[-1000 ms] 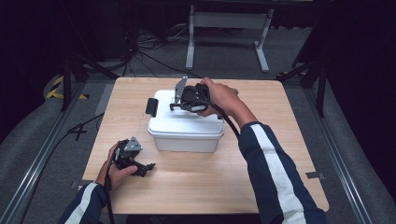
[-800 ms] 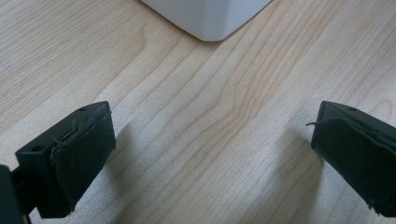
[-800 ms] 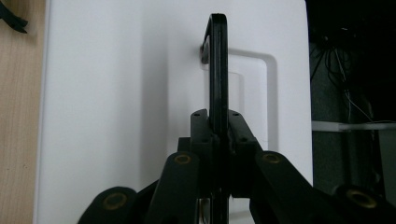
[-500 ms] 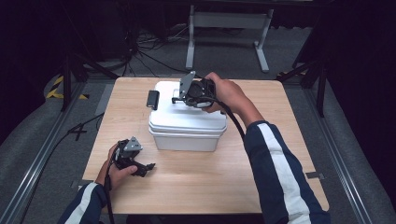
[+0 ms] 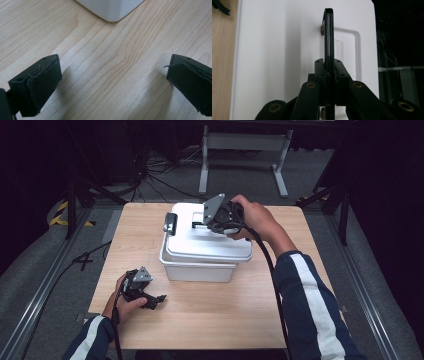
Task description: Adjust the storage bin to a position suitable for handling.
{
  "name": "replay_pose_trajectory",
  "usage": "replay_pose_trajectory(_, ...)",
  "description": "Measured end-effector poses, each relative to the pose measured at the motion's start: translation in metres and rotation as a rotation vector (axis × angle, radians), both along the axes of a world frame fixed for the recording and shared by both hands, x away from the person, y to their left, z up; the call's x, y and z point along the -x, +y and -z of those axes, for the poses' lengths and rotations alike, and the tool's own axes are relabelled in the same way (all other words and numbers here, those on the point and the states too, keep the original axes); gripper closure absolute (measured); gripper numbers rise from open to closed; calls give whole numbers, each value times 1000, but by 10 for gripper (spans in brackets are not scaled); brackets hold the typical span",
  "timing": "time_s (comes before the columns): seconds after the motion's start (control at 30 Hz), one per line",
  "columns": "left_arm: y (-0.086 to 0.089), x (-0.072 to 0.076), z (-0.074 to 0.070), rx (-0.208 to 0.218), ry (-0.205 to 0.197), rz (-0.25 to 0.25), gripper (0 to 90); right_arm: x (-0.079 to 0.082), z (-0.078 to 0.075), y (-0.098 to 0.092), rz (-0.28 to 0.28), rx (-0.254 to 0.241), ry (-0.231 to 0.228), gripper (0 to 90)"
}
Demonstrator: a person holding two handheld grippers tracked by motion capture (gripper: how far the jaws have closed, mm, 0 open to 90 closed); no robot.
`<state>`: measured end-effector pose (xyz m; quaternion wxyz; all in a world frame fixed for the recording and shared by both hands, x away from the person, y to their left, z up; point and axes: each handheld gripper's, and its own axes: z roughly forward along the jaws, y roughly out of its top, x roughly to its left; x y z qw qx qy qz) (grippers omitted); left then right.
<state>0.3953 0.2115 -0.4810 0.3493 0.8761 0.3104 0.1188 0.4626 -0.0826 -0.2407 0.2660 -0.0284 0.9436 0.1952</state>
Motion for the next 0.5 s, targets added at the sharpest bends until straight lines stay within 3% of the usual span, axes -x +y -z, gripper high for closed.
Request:
replay_pose_trajectory(0.17,0,0,0,0,1,1,2,3,-4,-13,-12,-2,-8,847)
replay_pose_trajectory(0.2,0,0,0,0,-1,2,2,4,-4,-15,0,-21,-15,848)
replay_pose_trajectory(0.27,0,0,0,1,1,-1,2,6,-6,-21,4,-10,-7,847)
replay_pose_trajectory(0.5,0,0,0,3,6,-2,2,9,-9,-39,35,-36,-15,847)
